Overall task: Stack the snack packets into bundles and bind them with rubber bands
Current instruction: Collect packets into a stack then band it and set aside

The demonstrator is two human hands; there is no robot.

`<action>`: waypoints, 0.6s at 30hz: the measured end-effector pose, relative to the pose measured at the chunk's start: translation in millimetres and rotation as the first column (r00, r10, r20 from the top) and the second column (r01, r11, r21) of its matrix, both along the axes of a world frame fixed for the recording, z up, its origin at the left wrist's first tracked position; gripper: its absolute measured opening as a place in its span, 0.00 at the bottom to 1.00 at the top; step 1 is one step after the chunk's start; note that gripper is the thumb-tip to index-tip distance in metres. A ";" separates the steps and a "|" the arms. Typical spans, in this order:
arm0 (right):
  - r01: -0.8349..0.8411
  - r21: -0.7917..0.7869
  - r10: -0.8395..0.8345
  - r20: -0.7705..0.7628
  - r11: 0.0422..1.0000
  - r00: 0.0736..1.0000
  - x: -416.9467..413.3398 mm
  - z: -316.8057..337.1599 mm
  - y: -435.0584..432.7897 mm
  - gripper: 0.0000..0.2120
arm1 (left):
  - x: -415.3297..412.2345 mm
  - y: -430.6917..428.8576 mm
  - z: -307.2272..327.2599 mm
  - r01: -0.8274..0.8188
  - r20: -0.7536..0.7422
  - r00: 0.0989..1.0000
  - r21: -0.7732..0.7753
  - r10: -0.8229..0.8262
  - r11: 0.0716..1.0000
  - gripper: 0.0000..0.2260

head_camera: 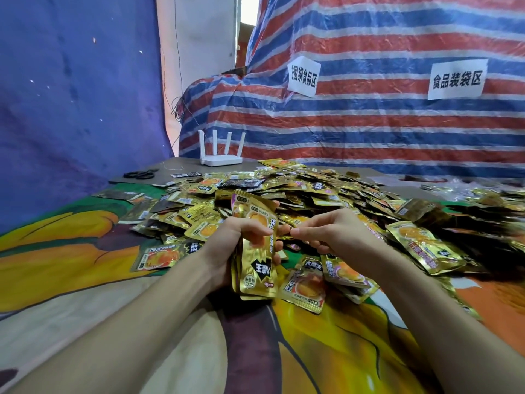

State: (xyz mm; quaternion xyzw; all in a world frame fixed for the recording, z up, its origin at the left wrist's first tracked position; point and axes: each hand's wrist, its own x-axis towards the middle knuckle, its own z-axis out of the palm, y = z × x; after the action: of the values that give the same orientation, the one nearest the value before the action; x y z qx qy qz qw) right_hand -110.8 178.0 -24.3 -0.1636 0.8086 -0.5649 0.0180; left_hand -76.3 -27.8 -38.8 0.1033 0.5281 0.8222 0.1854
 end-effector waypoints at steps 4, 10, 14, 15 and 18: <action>-0.101 -0.099 0.110 0.093 0.990 0.990 2.3 2.3 0.6 0.09 | 3.6 -2.3 1.2 0.145 -0.008 0.989 0.069 -0.145 0.987 0.10; -0.451 -0.332 0.523 0.169 0.828 0.835 6.8 8.4 4.8 0.02 | 3.8 -5.4 1.7 0.336 -0.070 0.942 0.194 -0.329 0.921 0.12; -0.463 -0.482 0.592 0.151 0.744 0.792 5.7 8.9 5.4 0.04 | 2.6 -4.3 -1.2 0.301 -0.066 0.954 0.189 -0.294 0.935 0.10; -0.463 -0.541 0.609 0.122 0.703 0.784 5.9 9.5 6.4 0.04 | 3.1 -3.9 -0.7 0.299 -0.063 0.954 0.180 -0.292 0.937 0.09; -0.423 -0.710 0.627 0.032 0.562 0.779 9.5 14.2 6.3 0.10 | 4.2 -3.3 2.4 0.297 -0.061 0.955 0.189 -0.291 0.936 0.10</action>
State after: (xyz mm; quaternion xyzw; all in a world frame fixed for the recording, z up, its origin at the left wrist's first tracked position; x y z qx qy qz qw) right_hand -101.3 184.2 -10.1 -0.3124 0.4513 -0.8002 0.2417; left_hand -72.1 -31.2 -36.4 0.2121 0.4261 0.8315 0.2864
